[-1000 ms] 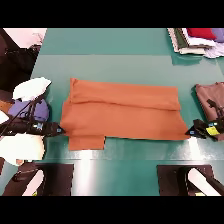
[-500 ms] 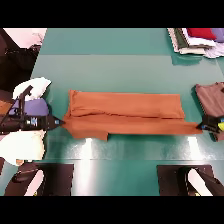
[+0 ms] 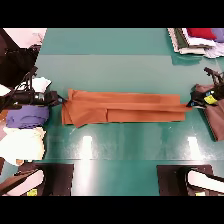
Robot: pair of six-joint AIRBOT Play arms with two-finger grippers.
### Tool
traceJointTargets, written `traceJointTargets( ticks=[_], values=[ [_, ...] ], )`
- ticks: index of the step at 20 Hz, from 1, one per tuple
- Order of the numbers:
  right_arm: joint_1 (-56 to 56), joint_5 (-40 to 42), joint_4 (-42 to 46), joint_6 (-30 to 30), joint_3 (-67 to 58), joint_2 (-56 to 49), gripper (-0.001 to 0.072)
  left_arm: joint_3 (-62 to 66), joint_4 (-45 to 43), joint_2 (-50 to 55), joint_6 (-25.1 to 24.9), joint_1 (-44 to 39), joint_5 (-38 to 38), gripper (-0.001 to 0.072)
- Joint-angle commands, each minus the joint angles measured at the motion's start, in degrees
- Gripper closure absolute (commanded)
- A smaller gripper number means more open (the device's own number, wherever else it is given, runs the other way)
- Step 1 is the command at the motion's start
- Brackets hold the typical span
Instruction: Fold the shirts.
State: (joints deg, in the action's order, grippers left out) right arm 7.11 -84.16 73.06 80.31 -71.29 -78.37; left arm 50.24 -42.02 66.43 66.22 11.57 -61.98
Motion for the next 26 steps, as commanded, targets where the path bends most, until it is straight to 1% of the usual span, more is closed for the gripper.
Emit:
traceJointTargets(
  ticks=[1, 3, 4, 5, 6, 7, 8, 10, 12, 13, 14, 15, 19, 22, 23, 24, 26],
  values=[
    [-0.70, 0.70, -2.25, 0.83, -6.78, -7.85, 0.0697, 4.92, 2.08, 9.92, -2.21, 0.07, 2.84, 0.0683],
    [-0.13, 2.56, -7.19, 0.83, -9.79, -11.02, 0.0688, 6.69, 2.16, 12.33, -2.19, 0.07, 3.26, 0.0682],
    [0.46, 4.00, -10.14, 0.85, -11.39, -12.61, 0.0598, 7.21, 2.19, 12.61, -2.12, 0.07, 4.04, 0.0672],
    [1.16, 5.27, -13.35, 0.83, -12.94, -14.19, 0.0446, 7.58, 2.25, 12.61, -1.77, 0.07, 4.63, 0.0451],
    [2.05, 6.38, -16.79, 0.81, -14.58, -15.78, 0.0305, 8.17, 2.23, 12.61, -1.31, 0.07, 4.98, 0.0260],
    [3.06, 6.40, -19.63, 0.72, -15.85, -16.92, 0.0273, 8.92, 2.23, 12.55, -1.07, 0.07, 4.52, 0.0282],
    [4.13, 5.29, -21.42, 0.42, -16.61, -17.59, 0.0273, 9.97, 2.19, 12.46, -1.09, 0.09, 2.89, 0.0282],
    [6.08, 1.42, -21.16, -2.49, -15.80, -17.25, 0.0273, 12.22, 2.23, 12.44, -1.09, 0.07, -1.60, 0.0283],
    [8.39, -0.85, -18.75, -4.83, -11.69, -15.47, 0.0273, 13.14, 2.23, 12.41, -1.09, 0.07, -5.27, 0.0285],
    [9.62, -1.16, -18.10, -6.36, -9.11, -14.56, 0.0260, 13.14, 2.21, 12.46, -1.09, 0.07, -6.51, 0.0347],
    [11.02, -1.44, -17.86, -7.89, -6.45, -13.92, 0.0203, 13.14, 2.21, 12.48, -1.29, 0.07, -7.72, 0.0603],
    [12.50, -1.81, -18.03, -8.87, -4.31, -13.94, 0.0121, 13.14, 2.32, 12.48, -1.49, 0.07, -8.07, 0.0675],
    [14.36, -0.59, -18.08, -12.04, 0.79, -16.37, 0.0122, 13.14, 2.49, 12.50, -0.72, 0.07, -7.52, 0.0684],
    [11.82, 0.74, -18.14, -12.52, 1.16, -18.93, 0.0125, 13.14, 2.67, 12.50, 0.17, 0.07, -7.06, 0.0684],
    [10.51, 1.16, -18.03, -12.52, 1.16, -19.45, 0.0152, 13.14, 2.67, 12.50, 1.62, 0.04, -7.06, 0.0684],
    [9.16, 1.55, -18.10, -12.50, 1.16, -19.85, 0.0162, 13.14, 2.62, 12.50, 2.89, -0.42, -6.71, 0.0684],
    [6.75, 2.36, -18.16, -12.52, 1.16, -20.24, 0.0162, 13.14, 2.54, 12.50, 2.97, -3.63, -4.70, 0.0684]
  ],
)
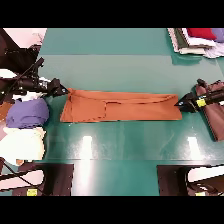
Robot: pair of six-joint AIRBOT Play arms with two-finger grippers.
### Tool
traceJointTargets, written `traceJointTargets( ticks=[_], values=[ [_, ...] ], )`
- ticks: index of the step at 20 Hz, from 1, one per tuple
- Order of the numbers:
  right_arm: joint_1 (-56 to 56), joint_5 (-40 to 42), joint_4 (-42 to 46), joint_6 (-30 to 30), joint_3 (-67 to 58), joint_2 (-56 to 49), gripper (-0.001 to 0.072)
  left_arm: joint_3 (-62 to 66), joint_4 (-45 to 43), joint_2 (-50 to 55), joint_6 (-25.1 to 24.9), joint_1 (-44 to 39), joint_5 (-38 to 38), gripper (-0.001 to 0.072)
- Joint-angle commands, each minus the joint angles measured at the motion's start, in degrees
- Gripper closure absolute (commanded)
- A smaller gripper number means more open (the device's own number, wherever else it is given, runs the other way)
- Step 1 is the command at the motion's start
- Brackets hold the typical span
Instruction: Fold the shirts.
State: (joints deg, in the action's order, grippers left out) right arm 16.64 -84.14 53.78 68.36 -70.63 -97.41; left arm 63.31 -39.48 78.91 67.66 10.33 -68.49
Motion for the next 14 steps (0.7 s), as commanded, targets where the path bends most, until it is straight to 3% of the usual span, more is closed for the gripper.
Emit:
traceJointTargets(
  ticks=[1, 3, 6, 10, 14],
  values=[
    [-3.85, 2.49, 1.16, -0.79, 0.50, -1.18, 0.0167, 0.07, -0.04, 0.02, 1.53, -5.14, 3.65, 0.0685],
    [-4.96, 1.99, 1.22, -0.94, 0.50, -1.18, 0.0433, 0.07, -0.46, 0.02, 1.55, -11.17, 9.07, 0.0685],
    [-4.98, -1.20, 1.20, -0.94, 0.50, -0.94, 0.0683, 0.33, -0.39, 1.11, 2.97, -19.15, 16.22, 0.0685],
    [-4.98, -3.74, -0.92, -0.76, 0.42, 4.98, 0.0698, 6.49, -0.52, 7.82, 4.46, -27.32, 15.10, 0.0685],
    [-5.99, -6.03, -4.94, 6.60, -5.79, 13.86, 0.0698, 14.19, -0.85, 14.71, 5.95, -34.58, 15.02, 0.0685]
  ],
)
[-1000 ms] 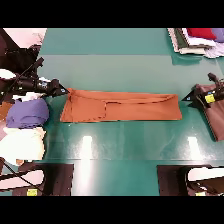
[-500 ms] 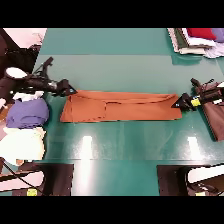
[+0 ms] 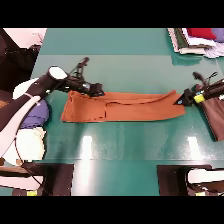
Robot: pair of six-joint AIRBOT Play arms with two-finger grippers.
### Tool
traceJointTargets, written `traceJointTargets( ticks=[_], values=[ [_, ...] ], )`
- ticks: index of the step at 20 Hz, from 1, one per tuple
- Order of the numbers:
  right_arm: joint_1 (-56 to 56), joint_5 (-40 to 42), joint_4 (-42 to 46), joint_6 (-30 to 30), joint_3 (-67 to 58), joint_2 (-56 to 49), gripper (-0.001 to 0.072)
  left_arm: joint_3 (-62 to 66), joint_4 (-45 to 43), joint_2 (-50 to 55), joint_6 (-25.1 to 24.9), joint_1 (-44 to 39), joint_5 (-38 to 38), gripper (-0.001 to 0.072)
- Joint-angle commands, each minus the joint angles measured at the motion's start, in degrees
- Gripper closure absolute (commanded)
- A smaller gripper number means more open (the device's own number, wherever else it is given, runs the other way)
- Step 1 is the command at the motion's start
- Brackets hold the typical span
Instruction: Fold the shirts.
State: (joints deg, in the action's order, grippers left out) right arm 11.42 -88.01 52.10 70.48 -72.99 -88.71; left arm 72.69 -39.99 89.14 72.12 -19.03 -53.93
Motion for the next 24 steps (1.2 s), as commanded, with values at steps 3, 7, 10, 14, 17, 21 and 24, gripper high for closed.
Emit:
traceJointTargets(
  ticks=[3, 7, 10, 14, 17, 21, 24],
  values=[
    [-3.58, -2.47, -7.93, 8.39, -10.73, 9.57, 0.0698, 8.83, -0.42, 8.96, 2.95, -9.99, 0.81, 0.0685],
    [-9.22, -2.47, -10.54, 12.33, -19.43, 10.45, 0.0698, 9.33, -0.48, 12.50, 2.95, -14.60, 2.01, 0.0685],
    [-14.56, -1.60, -10.51, 12.94, -23.06, 10.45, 0.0698, 9.46, -0.26, 14.80, 2.95, -17.00, 3.93, 0.0684],
    [-20.76, -0.28, -10.49, 13.05, -25.83, 10.45, 0.0698, 9.44, 0.28, 15.98, 3.06, -18.38, 7.10, 0.0684],
    [-24.17, 1.18, -10.43, 12.76, -25.99, 10.40, 0.0698, 9.46, 0.07, 15.98, 3.08, -18.36, 8.98, 0.0684],
    [-26.62, 1.70, -10.43, 9.09, -25.99, 10.40, 0.0698, 11.47, -0.48, 15.54, 2.86, -15.80, 1.07, 0.0685],
    [-27.65, 2.43, -10.54, 8.35, -25.99, 10.38, 0.0698, 11.78, -4.74, 10.12, 2.51, -11.89, -1.46, 0.0685]
  ],
)
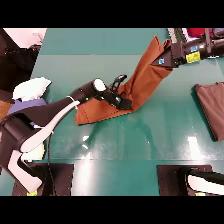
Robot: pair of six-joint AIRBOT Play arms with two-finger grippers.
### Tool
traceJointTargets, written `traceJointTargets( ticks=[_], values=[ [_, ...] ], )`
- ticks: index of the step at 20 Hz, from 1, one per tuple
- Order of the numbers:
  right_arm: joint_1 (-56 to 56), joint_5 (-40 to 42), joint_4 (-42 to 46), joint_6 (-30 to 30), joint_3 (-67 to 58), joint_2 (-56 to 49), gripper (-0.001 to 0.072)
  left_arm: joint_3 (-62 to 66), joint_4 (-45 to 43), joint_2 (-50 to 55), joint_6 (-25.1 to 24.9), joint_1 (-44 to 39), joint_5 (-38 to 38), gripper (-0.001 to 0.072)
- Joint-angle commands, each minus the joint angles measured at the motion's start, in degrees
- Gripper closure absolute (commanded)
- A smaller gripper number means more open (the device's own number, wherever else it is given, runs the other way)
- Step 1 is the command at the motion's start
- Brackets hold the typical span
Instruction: Fold the shirts.
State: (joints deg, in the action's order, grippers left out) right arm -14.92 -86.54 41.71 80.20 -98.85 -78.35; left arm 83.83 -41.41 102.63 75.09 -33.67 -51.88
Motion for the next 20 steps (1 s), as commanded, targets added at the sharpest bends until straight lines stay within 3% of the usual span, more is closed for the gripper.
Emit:
traceJointTargets(
  ticks=[1, 6, 12, 13, 15, 16, 19, 20],
  values=[
    [-1.95, 1.66, -0.11, -1.51, -0.13, -0.11, 0.0698, 0.63, -5.31, -5.77, -0.44, 4.37, -4.07, 0.0685],
    [-9.35, 6.36, -1.75, -2.67, -0.15, -3.89, 0.0698, 0.63, -15.17, -18.82, -0.31, 17.22, -8.76, 0.0684],
    [-29.07, 24.02, -9.25, -8.94, -0.15, -16.24, 0.0680, 0.63, -18.23, -29.75, -0.33, 32.85, -9.33, 0.0683],
    [-32.28, 25.99, -9.25, -10.01, -0.15, -18.62, 0.0572, 0.63, -18.21, -30.64, -0.33, 34.69, -9.57, 0.0684],
    [-36.50, 30.10, -9.11, -12.46, -0.15, -22.27, 0.0186, 0.66, -18.18, -31.28, -0.31, 37.20, -10.45, 0.0683],
    [-37.44, 31.45, -9.14, -12.44, -0.15, -23.61, 0.0080, 0.63, -18.18, -31.28, -0.31, 37.99, -11.34, 0.0683],
    [-34.67, 28.15, -8.61, -12.37, -0.13, -24.06, 0.0093, 0.63, -18.23, -31.28, -0.52, 38.34, -13.97, 0.0683],
    [-32.11, 24.74, -8.50, -12.37, -0.13, -23.91, 0.0138, 0.61, -18.18, -31.28, -0.52, 38.34, -14.45, 0.0683]
  ],
)
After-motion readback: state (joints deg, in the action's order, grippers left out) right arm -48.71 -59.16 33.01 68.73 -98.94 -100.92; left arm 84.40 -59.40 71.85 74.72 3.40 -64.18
